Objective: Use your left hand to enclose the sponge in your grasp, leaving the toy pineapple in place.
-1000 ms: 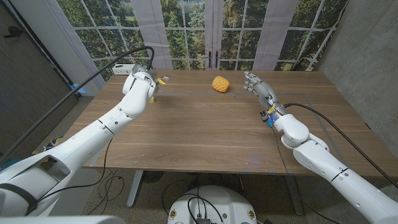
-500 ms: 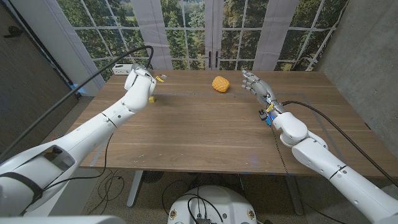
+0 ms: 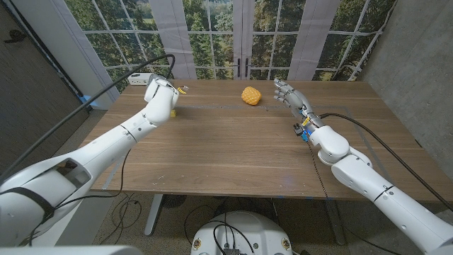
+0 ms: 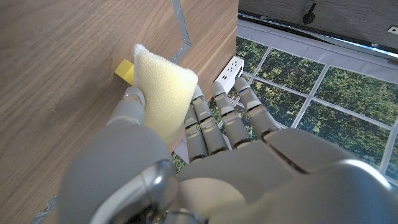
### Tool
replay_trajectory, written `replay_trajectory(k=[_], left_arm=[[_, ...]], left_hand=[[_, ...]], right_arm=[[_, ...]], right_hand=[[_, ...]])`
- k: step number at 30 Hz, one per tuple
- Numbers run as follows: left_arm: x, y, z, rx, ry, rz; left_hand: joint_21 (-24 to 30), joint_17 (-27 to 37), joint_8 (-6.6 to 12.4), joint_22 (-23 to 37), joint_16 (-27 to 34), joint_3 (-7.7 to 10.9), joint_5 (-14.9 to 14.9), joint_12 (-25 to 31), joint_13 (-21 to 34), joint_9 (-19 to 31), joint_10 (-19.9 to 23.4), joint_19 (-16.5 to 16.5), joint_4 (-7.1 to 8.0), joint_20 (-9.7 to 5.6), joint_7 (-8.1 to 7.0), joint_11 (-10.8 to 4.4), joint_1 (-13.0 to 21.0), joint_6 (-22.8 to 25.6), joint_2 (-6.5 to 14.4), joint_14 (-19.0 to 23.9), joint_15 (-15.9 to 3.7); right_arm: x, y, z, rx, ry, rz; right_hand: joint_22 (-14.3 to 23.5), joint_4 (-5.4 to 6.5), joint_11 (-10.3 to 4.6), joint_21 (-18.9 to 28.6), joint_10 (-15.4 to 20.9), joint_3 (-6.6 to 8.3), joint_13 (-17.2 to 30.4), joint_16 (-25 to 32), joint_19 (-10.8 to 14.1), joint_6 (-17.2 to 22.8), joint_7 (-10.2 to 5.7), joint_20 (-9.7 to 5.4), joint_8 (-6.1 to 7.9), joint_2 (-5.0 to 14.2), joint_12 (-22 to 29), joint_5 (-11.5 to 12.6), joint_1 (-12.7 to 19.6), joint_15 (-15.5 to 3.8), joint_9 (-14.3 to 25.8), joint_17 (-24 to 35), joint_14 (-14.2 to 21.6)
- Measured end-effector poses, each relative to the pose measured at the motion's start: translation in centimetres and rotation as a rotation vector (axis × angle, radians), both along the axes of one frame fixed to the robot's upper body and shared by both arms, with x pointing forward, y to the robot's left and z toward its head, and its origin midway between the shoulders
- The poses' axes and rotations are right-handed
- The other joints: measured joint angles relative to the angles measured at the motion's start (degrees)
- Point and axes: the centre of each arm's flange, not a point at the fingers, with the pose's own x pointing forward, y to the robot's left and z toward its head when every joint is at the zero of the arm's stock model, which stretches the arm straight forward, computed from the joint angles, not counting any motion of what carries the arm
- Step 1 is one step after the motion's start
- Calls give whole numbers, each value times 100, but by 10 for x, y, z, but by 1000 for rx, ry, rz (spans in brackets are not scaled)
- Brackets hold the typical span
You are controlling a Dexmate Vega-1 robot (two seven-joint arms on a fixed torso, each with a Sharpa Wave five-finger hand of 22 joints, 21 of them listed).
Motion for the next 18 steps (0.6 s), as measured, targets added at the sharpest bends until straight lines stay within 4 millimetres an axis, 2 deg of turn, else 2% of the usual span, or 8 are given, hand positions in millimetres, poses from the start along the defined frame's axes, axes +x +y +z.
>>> replay_trajectory(k=[18], left_arm=[[21,-2,-12,0,13,14]], left_hand=[[0,0,0,0,0,21,0,-33,7,2,-1,0,21,0,-21,1,0,21,0,-1,0]], right_arm=[[-1,0,5,-19,0,1]], right_hand=[[0,0,0,0,0,0,0,0,0,0,0,0,0,0,0,0,0,0,0,0,-1]])
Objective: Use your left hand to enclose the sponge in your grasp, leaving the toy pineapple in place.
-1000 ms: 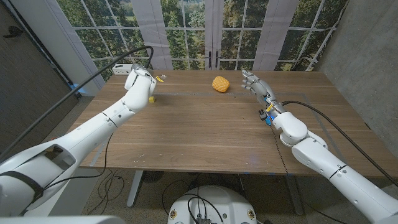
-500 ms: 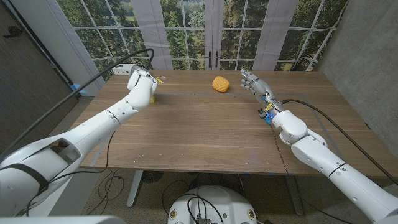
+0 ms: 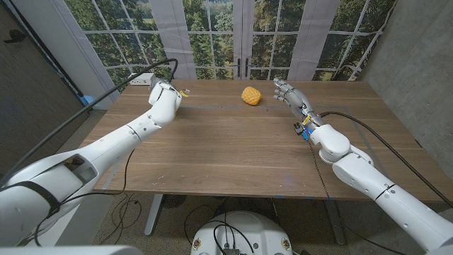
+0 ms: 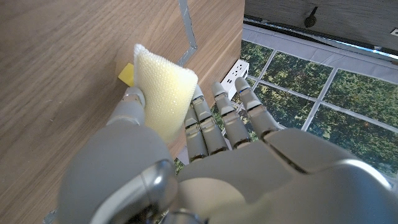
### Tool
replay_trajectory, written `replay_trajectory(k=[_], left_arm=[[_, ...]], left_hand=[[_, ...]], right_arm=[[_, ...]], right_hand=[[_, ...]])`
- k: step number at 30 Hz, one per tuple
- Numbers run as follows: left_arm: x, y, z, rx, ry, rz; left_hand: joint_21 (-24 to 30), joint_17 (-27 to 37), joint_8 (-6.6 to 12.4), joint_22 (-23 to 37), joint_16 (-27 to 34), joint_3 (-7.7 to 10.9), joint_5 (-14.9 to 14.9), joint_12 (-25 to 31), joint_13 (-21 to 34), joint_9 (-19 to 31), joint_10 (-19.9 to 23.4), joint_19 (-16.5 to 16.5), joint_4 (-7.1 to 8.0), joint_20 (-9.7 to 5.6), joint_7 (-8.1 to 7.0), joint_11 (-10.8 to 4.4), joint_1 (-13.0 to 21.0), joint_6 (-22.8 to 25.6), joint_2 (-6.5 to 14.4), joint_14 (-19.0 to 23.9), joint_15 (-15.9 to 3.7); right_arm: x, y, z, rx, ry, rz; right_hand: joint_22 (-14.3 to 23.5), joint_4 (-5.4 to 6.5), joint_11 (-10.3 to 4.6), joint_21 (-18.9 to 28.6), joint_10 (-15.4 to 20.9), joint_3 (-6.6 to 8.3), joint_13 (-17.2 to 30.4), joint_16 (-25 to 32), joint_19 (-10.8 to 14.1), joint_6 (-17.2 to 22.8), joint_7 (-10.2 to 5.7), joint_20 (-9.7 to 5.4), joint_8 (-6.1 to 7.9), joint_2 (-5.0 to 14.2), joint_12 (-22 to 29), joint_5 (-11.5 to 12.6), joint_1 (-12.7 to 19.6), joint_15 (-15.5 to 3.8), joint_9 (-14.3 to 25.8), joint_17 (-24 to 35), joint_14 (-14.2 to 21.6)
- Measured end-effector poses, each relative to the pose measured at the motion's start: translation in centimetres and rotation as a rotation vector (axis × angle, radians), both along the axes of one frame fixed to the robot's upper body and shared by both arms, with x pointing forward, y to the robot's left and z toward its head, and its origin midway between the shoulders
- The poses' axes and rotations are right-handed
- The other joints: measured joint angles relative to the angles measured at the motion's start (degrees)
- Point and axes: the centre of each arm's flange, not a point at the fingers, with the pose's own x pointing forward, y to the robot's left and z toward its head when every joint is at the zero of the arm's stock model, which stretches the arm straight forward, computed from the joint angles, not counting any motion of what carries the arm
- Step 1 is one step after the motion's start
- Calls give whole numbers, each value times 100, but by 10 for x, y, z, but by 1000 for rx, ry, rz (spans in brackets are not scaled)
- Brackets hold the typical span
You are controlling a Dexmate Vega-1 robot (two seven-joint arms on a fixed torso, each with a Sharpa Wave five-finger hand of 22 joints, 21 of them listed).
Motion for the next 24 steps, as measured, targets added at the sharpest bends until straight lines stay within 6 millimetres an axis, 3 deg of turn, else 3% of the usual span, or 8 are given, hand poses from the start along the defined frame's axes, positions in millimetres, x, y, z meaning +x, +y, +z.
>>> replay_trajectory(k=[24], left_arm=[[29,-2,-19,51,21,54]], left_hand=[[-22,0,-43,0,-25,0,0,-43,-1,-2,-1,0,0,0,1,0,0,-2,0,0,0]], right_arm=[[0,4,5,-25,-1,22]], right_hand=[[0,0,21,0,83,0,0,0,0,0,0,0,0,0,0,0,0,9,0,0,31]])
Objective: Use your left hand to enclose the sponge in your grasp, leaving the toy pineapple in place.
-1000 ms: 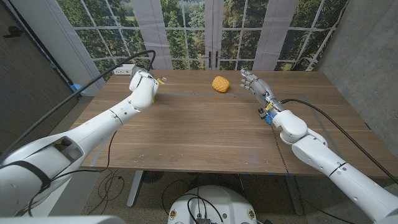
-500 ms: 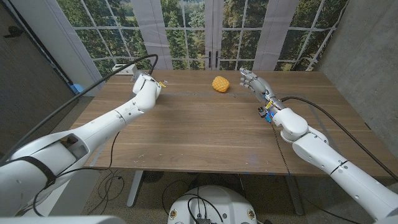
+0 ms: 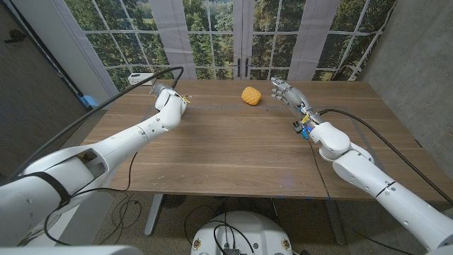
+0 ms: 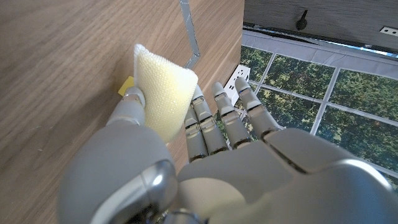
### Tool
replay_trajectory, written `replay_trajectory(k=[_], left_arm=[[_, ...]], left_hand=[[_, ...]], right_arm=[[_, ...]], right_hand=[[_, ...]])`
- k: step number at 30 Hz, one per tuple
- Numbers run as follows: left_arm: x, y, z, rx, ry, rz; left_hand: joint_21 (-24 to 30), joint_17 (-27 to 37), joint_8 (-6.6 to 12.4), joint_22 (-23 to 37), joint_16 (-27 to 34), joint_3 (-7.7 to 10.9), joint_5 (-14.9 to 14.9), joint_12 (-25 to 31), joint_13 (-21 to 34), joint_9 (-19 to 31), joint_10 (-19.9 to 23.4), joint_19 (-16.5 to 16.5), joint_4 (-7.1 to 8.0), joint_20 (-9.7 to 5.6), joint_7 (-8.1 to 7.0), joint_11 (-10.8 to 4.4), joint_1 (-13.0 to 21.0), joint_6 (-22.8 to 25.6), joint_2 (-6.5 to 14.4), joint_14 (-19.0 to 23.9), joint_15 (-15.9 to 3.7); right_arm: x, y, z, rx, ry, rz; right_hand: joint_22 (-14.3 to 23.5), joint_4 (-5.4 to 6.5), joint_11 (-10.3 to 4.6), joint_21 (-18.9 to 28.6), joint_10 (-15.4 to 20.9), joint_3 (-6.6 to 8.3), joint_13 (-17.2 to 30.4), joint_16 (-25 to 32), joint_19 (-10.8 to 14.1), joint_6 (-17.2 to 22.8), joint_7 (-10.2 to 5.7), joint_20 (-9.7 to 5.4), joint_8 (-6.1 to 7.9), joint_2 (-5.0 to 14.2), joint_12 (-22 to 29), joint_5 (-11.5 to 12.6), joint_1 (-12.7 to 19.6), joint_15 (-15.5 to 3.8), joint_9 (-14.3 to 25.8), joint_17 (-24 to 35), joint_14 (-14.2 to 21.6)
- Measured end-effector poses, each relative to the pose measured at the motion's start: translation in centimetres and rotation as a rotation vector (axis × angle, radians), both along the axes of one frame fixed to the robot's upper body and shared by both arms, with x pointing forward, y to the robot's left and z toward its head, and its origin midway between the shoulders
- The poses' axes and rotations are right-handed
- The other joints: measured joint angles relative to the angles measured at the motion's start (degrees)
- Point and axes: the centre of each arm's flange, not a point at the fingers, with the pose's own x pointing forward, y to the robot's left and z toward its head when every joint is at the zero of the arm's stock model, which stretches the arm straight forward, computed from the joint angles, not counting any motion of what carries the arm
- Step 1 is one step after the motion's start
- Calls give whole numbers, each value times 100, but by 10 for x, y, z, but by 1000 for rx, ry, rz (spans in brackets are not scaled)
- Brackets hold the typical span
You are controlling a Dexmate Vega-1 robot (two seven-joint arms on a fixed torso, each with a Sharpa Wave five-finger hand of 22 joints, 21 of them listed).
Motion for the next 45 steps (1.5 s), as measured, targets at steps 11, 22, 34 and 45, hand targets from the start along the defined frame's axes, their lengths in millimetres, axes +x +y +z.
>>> replay_trajectory(k=[11,22,34,45], left_arm=[[12,-8,-9,7,21,-14],[19,-14,-13,23,28,-24],[30,-10,-25,57,61,30],[39,-6,-38,60,86,50]], left_hand=[[0,12,0,0,0,-47,0,-42,-1,-1,-44,0,46,0,0,0,-102,0,-33,-23,-23],[-22,29,-23,0,0,-120,1,-64,-1,-1,-67,0,119,0,41,24,-258,-42,-133,-36,-10],[-44,28,-85,0,0,-221,6,-144,-1,-1,-200,-21,174,21,45,49,-431,-196,-262,-107,-2],[-66,27,-82,0,-21,-179,50,-218,-2,-1,-324,-51,177,51,71,61,-439,-312,-116,-167,-1]], right_arm=[[2,0,0,-4,6,3],[7,0,1,-6,16,9],[16,1,4,2,24,17],[19,1,7,0,22,19]], right_hand=[[0,0,-31,0,31,0,0,0,21,0,0,21,0,0,0,0,0,2,0,0,42],[0,0,-10,0,52,0,0,0,41,0,0,41,0,0,0,0,0,23,0,0,63],[0,0,-4,0,65,0,0,0,103,0,0,103,0,0,0,0,0,-19,0,-1,144],[0,0,-21,0,81,0,0,0,135,0,0,112,0,0,0,0,0,2,0,-1,164]])
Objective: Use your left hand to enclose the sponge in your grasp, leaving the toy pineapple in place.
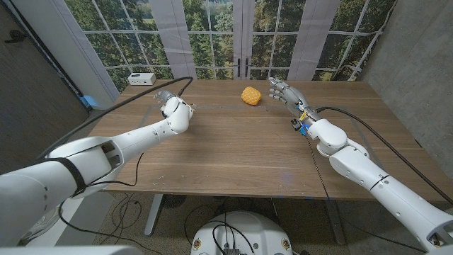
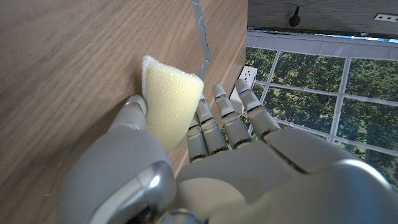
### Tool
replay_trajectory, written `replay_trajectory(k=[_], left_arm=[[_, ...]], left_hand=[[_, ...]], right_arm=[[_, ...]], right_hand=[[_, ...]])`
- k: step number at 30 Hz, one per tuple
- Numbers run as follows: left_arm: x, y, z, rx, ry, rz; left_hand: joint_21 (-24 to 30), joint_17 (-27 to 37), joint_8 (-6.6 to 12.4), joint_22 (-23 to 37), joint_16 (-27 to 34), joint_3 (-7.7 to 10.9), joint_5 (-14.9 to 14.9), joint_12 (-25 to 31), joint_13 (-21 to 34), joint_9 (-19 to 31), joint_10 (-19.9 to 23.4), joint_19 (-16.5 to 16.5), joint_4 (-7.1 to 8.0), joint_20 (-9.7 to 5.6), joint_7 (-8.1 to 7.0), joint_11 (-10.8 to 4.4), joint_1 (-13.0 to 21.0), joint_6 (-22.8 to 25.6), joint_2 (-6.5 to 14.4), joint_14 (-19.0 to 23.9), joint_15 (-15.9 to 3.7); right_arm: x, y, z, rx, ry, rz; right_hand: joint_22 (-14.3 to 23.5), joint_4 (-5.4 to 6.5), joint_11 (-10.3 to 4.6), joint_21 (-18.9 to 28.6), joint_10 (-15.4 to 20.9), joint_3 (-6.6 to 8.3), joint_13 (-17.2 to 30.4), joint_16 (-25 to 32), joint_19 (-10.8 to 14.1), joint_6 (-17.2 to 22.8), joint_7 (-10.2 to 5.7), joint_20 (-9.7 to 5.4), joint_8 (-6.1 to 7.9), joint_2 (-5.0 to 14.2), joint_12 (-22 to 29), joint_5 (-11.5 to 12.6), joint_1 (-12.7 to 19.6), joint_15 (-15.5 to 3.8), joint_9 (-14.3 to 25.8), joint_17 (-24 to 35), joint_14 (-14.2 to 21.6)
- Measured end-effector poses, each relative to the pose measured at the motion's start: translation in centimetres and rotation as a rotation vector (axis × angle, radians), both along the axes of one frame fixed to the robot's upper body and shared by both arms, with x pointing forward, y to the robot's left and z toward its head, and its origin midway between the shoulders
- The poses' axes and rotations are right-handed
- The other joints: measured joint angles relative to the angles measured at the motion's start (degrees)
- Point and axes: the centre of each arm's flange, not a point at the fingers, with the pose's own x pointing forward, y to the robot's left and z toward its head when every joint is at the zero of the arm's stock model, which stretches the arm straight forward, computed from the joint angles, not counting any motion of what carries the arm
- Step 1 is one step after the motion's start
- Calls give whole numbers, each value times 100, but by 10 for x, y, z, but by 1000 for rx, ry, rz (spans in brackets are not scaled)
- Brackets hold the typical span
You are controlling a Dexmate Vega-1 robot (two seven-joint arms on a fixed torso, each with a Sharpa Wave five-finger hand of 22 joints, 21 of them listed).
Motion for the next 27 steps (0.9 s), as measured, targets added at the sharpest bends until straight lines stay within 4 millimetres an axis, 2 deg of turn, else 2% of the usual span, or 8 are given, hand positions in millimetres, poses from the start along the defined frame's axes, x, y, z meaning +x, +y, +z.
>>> replay_trajectory(k=[9,12,13,16,17,19,22,27], left_arm=[[7,-1,-14,8,34,7],[9,0,-19,10,39,8],[10,0,-22,15,37,7],[11,1,-29,28,25,2],[11,1,-33,33,24,-1],[10,1,-37,46,7,-10],[10,3,-38,59,-20,-18],[7,4,-41,87,-52,-25]], left_hand=[[0,-12,1,0,15,133,46,47,-15,3,166,44,-90,-44,2,-21,164,47,156,111,-1],[53,-16,69,0,91,300,42,182,-24,4,540,217,-264,-165,-21,-34,673,288,246,406,-22],[89,-13,104,0,120,359,1,234,-24,11,675,309,-346,-202,-16,-29,985,411,306,528,-29],[220,30,293,23,281,587,-84,458,76,64,987,539,-422,-371,254,148,1961,726,563,1024,-96],[265,57,366,44,340,616,-82,563,138,86,1091,613,-430,-403,370,252,2238,842,610,1185,-133],[353,100,513,66,428,622,-45,730,266,145,1240,703,-435,-474,470,401,2690,942,656,1411,-194],[407,136,622,83,471,622,-39,832,383,204,1314,761,-435,-532,471,475,3024,943,738,1526,-250],[428,162,644,83,491,601,-39,846,453,244,1318,761,-415,-532,471,479,3217,943,796,1543,-267]], right_arm=[[0,0,1,-1,-1,-4],[-1,1,1,-2,-3,-7],[-1,1,1,-3,-3,-8],[-2,1,1,-4,-3,-11],[-2,1,1,-4,-4,-12],[-3,1,1,-5,-4,-14],[-3,1,2,-6,-6,-15],[-5,2,2,-6,-7,-16]], right_hand=[[0,0,0,0,0,0,0,0,0,0,0,0,0,0,0,0,0,20,0,0,20],[0,0,-15,0,14,0,0,0,0,0,0,0,0,0,0,0,0,-11,0,0,51],[0,0,-21,0,21,0,0,0,0,0,0,0,0,0,0,0,0,-11,0,0,51],[0,0,-21,0,21,0,0,0,0,0,0,0,0,0,0,0,0,-11,0,0,51],[0,0,-21,0,20,0,0,0,0,0,0,0,0,0,0,0,0,-11,0,0,51],[0,0,-21,0,20,0,0,0,-1,0,0,0,0,0,0,0,0,-11,0,0,50],[0,0,-21,0,20,0,0,0,-1,0,0,0,0,0,0,0,0,-11,0,0,50],[0,0,-21,0,20,0,0,0,10,0,0,-10,0,0,0,0,0,-11,0,0,50]])
